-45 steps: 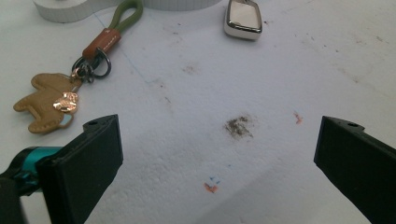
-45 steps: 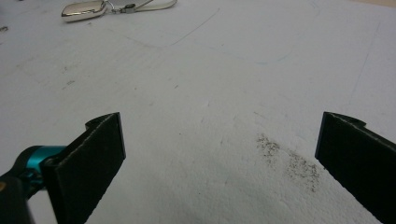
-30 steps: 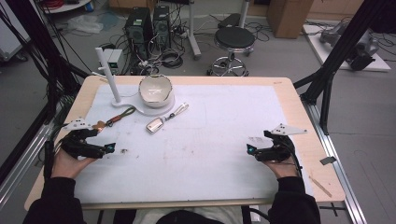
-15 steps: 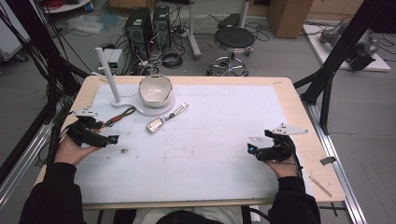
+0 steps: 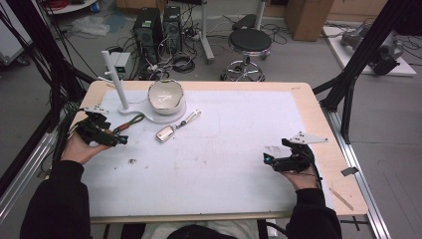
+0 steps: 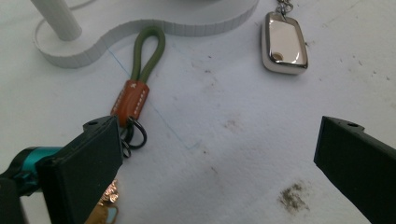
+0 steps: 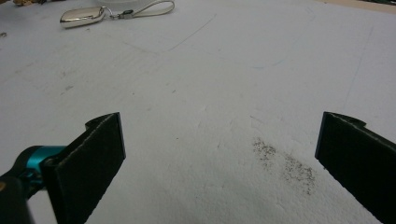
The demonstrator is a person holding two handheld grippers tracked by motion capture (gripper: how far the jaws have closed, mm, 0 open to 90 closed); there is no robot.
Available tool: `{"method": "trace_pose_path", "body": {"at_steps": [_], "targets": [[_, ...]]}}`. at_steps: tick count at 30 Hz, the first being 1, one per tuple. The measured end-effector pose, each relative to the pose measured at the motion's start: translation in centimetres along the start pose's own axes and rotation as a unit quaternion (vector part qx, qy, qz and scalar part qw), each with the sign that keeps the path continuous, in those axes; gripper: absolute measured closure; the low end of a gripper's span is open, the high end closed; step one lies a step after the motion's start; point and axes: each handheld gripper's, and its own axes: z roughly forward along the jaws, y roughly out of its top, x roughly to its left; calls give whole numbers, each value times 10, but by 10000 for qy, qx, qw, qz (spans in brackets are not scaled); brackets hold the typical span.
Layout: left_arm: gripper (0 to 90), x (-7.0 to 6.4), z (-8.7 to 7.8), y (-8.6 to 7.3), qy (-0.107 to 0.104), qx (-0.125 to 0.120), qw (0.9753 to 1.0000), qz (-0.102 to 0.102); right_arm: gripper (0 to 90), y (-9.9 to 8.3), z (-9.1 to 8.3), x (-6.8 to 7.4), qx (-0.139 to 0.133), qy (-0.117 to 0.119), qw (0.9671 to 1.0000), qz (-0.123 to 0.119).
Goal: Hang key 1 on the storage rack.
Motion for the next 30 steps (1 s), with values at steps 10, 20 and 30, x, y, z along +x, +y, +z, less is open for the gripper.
{"method": "trace_pose_path", "body": {"at_steps": [10, 20, 30], "targets": [[17, 15, 11, 19, 27, 324, 9994, 84, 5, 0, 0, 0, -4, 2, 10000, -8], [50, 28, 31, 31, 47, 667, 9977, 60, 5, 0, 0, 0, -2, 6, 10000, -4], [180, 38, 45, 36, 230, 1034, 9943, 76, 5, 0, 0, 1, 46, 0, 10000, -48]]}}
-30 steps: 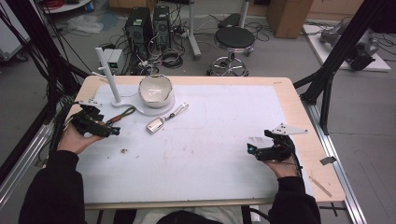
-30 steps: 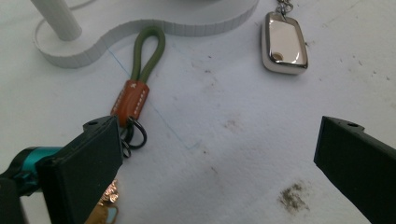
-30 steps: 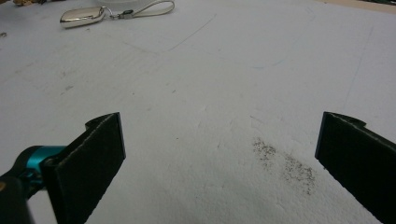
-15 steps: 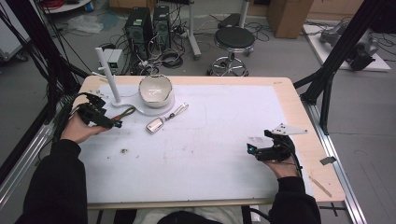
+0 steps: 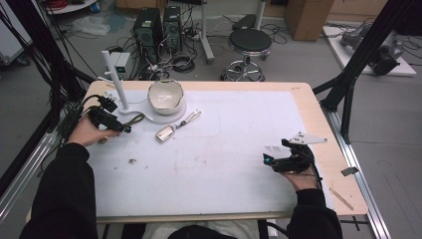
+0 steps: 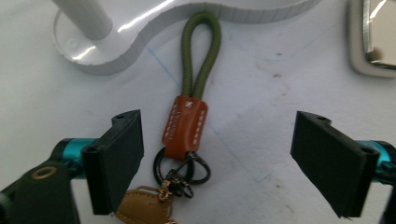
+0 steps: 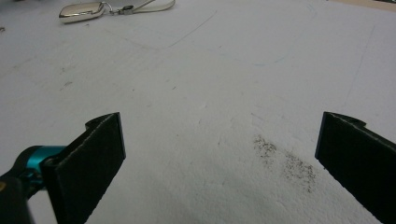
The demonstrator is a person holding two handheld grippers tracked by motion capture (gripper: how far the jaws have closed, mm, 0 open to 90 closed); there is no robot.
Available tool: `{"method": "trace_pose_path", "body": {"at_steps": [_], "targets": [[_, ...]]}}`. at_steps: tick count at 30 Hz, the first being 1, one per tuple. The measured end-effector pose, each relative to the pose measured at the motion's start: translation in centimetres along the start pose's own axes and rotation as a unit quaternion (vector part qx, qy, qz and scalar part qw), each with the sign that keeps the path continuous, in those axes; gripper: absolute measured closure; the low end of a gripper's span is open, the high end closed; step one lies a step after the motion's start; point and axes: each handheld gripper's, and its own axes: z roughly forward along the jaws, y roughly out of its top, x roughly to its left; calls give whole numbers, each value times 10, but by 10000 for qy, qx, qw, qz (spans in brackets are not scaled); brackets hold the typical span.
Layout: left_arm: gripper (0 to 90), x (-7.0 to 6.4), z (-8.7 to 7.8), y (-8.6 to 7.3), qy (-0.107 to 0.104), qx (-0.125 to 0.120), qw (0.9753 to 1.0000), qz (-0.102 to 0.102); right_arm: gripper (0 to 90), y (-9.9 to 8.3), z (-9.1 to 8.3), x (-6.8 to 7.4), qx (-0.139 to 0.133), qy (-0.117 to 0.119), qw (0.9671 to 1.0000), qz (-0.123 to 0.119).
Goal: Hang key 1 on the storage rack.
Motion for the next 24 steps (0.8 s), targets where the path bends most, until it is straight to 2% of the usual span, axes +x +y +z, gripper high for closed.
{"method": "trace_pose_path", "body": {"at_steps": [2, 4, 7, 14, 16, 24], "targets": [[224, 2, 5, -1, 90, 59, 9999, -27, 5, 0, -1, 0, -5, -2, 10000, 30], [361, 1, 5, -1, 142, 64, 9999, -23, 5, 0, -2, -1, -19, -15, 10000, 36], [452, 1, 9, -2, 221, 163, 9996, 53, 5, 0, -2, -1, -25, -31, 10000, 37], [520, 4, 11, -3, 187, 220, 9996, 7, 5, -1, -2, -1, 6, -38, 10000, 30], [505, 4, 11, -3, 102, 215, 9997, 14, 5, -1, -2, -1, 17, -37, 10000, 26], [527, 8, 15, -5, 155, 277, 9995, -61, 5, -1, -3, 0, 35, -59, 10000, 22]]}}
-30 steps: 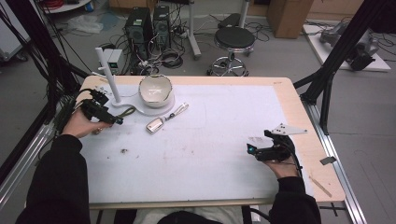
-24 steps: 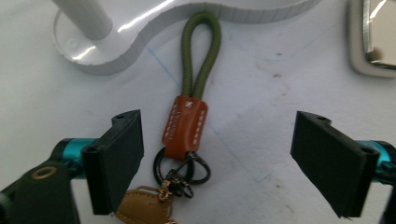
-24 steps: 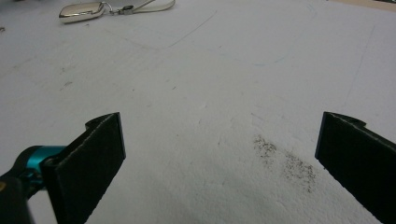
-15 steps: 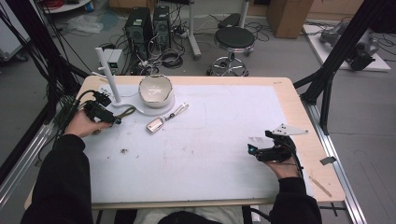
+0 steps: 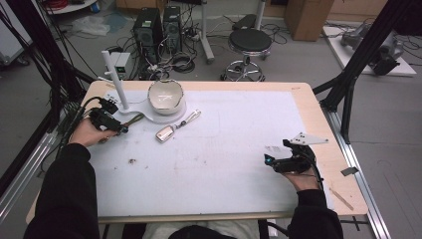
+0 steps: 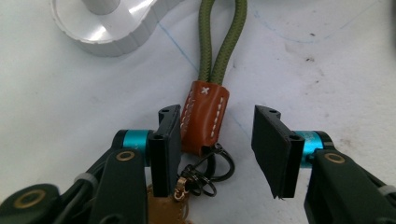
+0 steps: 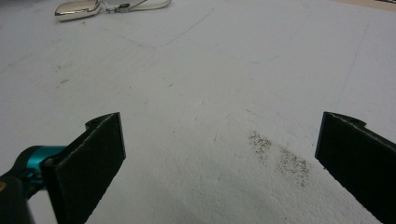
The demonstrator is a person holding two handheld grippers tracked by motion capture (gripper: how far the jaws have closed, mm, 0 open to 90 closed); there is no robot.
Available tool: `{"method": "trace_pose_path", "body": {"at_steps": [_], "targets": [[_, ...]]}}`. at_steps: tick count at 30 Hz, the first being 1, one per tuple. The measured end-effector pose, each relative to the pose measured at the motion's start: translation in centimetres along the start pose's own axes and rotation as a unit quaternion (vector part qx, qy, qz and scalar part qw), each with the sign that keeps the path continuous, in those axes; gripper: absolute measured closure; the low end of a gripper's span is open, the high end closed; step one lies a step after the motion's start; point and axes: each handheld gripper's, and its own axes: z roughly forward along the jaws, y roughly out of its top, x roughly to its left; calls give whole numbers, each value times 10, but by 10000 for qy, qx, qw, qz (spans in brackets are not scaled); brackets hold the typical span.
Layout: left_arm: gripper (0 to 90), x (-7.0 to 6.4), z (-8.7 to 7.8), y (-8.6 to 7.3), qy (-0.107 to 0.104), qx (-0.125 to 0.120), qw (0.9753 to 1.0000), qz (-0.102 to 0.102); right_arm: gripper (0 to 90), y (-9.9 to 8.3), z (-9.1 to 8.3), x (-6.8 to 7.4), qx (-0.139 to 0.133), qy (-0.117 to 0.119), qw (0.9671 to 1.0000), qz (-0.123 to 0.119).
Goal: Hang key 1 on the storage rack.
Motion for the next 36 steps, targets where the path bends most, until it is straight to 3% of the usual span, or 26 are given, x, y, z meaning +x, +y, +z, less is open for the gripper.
{"method": "trace_pose_path", "body": {"at_steps": [7, 10, 13, 21, 26, 36], "targets": [[672, 5, 1, -2, 24, 27, 10000, -52, 5, 0, -1, 0, -23, -18, 10000, -10], [696, 6, 1, -3, 19, 26, 10000, 25, 6, 0, -1, -1, -45, -13, 10000, -13], [734, 8, 1, -3, -80, 15, 9999, -120, 5, 0, -1, 0, -22, -12, 10000, -9], [762, 9, -3, -3, -164, 31, 9997, -167, 6, 0, -2, -1, -52, -10, 10000, -1], [761, 10, -14, -4, -241, -79, 9991, -325, 5, 0, -3, -1, -70, -11, 10000, 2], [765, 14, -60, -6, -97, -507, 9967, -632, 5, 1, -4, 1, -121, 58, 9999, -11]]}}
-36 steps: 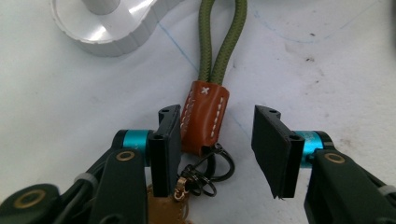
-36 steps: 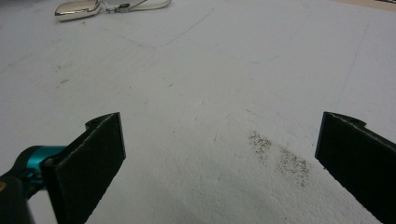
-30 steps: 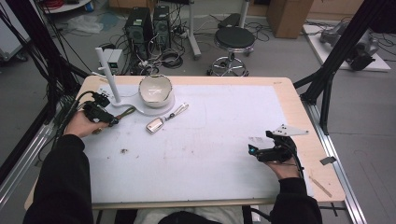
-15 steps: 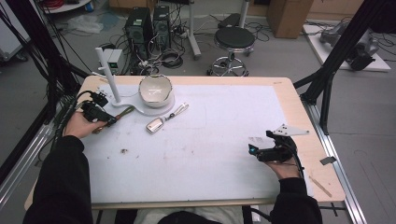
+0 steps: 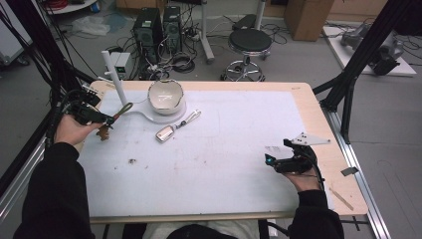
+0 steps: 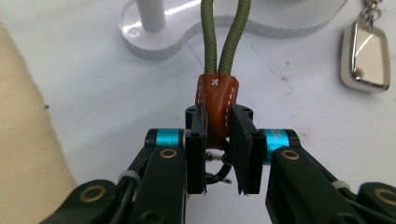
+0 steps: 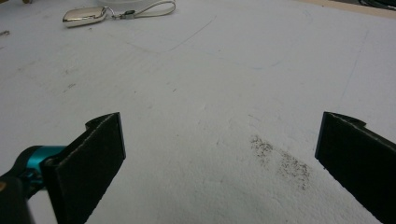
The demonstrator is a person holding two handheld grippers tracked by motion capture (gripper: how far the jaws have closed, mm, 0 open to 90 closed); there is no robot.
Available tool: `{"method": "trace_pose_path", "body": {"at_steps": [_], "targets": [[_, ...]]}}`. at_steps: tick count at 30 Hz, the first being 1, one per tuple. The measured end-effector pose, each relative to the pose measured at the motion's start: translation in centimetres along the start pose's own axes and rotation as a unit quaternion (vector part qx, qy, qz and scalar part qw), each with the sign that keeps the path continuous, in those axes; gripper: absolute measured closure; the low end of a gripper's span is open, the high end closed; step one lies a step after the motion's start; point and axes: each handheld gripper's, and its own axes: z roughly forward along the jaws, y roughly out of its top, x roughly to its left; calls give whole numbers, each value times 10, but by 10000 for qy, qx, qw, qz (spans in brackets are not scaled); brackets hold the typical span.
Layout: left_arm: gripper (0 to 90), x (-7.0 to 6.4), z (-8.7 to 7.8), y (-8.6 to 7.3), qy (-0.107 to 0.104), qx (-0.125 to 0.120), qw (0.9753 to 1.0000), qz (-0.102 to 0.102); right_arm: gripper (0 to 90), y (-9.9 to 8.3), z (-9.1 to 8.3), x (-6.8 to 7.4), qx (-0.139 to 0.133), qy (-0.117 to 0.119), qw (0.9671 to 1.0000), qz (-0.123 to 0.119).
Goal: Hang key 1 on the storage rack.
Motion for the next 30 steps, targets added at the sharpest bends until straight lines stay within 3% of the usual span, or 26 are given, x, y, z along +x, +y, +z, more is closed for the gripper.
{"method": "trace_pose_path", "body": {"at_steps": [6, 8, 17, 21, 30], "targets": [[765, 0, -12, 5, 76, -88, 9999, 0, 6, 1, 0, -2, -37, 24, 10000, 21], [765, -2, -13, 7, 174, 32, 9998, 50, 5, 1, 0, -3, -44, 3, 10000, 15], [765, -6, -26, 19, 208, -66, 9997, 101, 5, 1, -1, -2, -53, 18, 10000, 49], [767, -4, -32, 25, 347, -81, 9994, 21, 6, 1, -1, -2, -65, 12, 10000, 8], [771, 5, -38, 23, 402, -175, 9989, -167, 6, 1, -1, -2, -57, 28, 10000, 25]]}}
